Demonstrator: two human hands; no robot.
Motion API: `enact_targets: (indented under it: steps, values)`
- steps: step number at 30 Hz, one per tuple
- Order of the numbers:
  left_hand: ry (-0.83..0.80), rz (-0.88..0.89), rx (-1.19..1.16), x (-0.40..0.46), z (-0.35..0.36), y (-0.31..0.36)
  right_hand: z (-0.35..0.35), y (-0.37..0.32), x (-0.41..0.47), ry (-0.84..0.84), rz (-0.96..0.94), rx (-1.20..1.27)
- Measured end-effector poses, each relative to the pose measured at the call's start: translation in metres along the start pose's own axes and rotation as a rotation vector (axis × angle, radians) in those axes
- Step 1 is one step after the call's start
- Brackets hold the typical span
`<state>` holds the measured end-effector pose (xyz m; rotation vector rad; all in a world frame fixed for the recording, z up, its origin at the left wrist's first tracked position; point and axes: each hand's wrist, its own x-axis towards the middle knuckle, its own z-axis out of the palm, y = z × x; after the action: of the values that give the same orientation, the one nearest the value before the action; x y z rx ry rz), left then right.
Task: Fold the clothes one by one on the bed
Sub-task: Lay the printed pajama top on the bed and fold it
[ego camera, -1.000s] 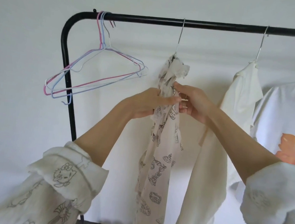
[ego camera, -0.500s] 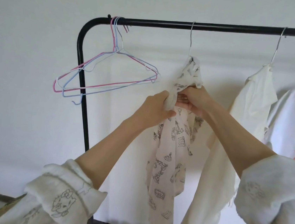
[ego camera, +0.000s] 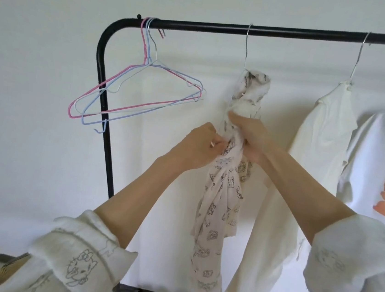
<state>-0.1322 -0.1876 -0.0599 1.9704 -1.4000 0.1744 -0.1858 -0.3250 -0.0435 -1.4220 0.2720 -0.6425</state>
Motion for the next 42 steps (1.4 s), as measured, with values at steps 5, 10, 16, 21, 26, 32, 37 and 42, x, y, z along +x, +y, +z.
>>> enact_targets:
  steps: [5, 10, 16, 21, 26, 32, 37, 42]
  values:
    - [0.511, 0.257, -0.154, -0.009, -0.007, 0.004, -0.019, 0.011, 0.001, 0.22, 0.072, -0.167]
    - [0.627, 0.322, -0.397, -0.005, -0.025, 0.014, -0.028, 0.018, 0.006, 0.323, 0.041, -0.13]
    - [0.56, 0.242, -0.682, 0.011, -0.026, 0.016, -0.025, 0.005, 0.015, 0.347, -0.097, -0.102]
    - [0.382, 0.161, -0.558, 0.025, -0.015, 0.007, -0.027, 0.002, 0.023, 0.357, -0.185, -0.197]
    - [0.37, 0.148, -0.588, 0.043, -0.014, 0.013, -0.026, -0.002, 0.035, 0.444, -0.166, -0.536]
    - [0.646, 0.208, -0.628, 0.049, -0.028, 0.009, -0.024, -0.008, 0.057, 0.497, -0.036, -0.631]
    - [0.691, 0.253, -0.568, 0.056, -0.033, 0.004, -0.023, 0.001, 0.077, 0.475, -0.12, -0.712]
    - [0.737, 0.252, -0.534, 0.062, -0.045, -0.001, -0.031, 0.004, 0.084, 0.289, -0.184, -0.721]
